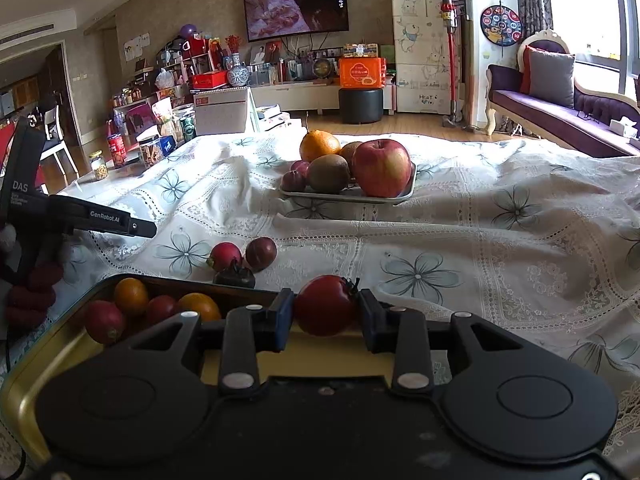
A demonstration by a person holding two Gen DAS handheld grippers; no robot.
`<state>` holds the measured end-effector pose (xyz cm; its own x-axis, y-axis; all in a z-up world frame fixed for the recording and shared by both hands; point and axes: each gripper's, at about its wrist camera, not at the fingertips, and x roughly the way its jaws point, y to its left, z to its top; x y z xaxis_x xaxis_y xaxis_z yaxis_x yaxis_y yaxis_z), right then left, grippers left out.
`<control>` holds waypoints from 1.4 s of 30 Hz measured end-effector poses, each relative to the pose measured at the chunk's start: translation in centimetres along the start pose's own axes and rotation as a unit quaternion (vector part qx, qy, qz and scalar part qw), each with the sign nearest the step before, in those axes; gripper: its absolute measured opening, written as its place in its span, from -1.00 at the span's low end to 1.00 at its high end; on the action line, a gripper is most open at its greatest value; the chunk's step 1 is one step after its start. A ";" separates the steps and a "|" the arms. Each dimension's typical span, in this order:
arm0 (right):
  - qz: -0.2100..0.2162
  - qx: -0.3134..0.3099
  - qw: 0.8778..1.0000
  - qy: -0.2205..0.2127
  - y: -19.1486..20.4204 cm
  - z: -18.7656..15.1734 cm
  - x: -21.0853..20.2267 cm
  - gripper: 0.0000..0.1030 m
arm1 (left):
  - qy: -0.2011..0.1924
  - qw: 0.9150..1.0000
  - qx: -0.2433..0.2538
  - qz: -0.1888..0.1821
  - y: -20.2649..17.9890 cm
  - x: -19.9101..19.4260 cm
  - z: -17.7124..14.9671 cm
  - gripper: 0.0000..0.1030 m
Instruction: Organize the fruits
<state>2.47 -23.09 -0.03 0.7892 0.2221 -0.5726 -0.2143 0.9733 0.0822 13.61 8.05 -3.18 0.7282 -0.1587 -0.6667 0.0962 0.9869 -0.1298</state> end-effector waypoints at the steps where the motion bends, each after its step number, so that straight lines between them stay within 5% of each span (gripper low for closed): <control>1: -0.001 0.002 1.000 0.001 -0.1 0.0 0.0 -0.29 | 0.001 1.000 0.004 -0.001 -0.1 -0.1 0.1 -0.20; 7: 0.000 0.016 1.000 0.004 -0.5 0.1 0.1 -0.29 | 0.010 0.999 0.042 0.001 -2.3 -1.0 1.2 -0.20; 18: 0.006 0.028 1.000 0.006 -0.9 0.2 0.1 -0.29 | 0.128 0.987 0.093 -0.007 -9.1 4.1 3.2 -0.17; 28: 0.010 0.028 1.000 0.008 -0.8 0.1 0.2 -0.29 | 0.159 0.985 0.072 -0.009 -10.3 6.5 3.3 -0.10; 36: 0.009 0.026 1.000 0.009 -0.7 0.1 0.3 -0.29 | 0.148 0.984 0.096 0.015 -11.6 6.8 2.8 -0.01; 42: 0.009 0.027 1.000 0.010 -0.8 0.1 0.2 -0.29 | 0.160 0.985 0.055 -0.007 -10.1 7.1 2.8 0.02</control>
<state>2.87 -23.80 -0.18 0.7739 0.2387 -0.5865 -0.1963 0.9710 0.1362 19.65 -2.94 -4.55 0.4758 -0.1569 -0.8654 0.1911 0.9789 -0.0724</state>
